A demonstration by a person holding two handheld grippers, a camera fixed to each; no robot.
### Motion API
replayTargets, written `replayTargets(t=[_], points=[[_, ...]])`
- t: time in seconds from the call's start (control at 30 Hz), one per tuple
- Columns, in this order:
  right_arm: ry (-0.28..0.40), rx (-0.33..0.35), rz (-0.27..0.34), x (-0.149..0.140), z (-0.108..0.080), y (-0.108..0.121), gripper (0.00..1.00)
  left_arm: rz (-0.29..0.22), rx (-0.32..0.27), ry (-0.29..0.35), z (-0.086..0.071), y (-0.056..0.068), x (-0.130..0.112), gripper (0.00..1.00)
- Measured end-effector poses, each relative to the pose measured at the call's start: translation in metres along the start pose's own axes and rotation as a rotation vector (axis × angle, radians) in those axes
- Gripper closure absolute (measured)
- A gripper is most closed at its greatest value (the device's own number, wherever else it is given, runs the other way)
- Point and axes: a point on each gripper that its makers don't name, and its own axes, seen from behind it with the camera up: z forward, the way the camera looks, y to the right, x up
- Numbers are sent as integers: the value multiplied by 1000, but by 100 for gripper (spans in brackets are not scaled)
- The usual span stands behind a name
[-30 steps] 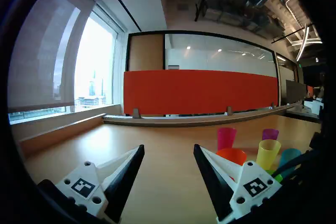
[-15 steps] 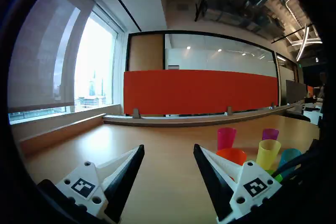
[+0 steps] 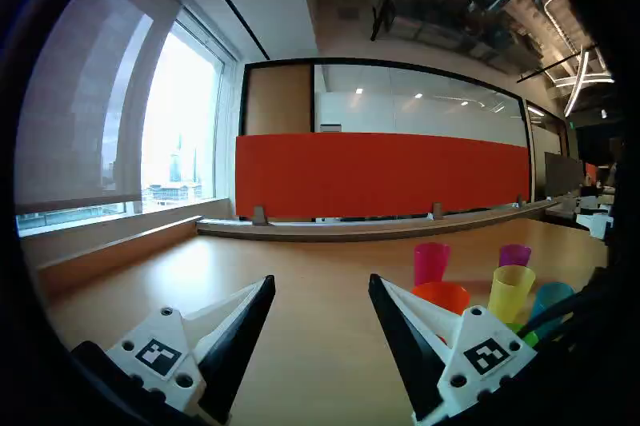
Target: Pour water
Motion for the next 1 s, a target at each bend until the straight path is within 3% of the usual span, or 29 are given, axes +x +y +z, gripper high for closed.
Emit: replayTargets(t=[1.0], points=[[-3,8,3,0,-1,-1,1,0,0,0,-1,0,0,14]])
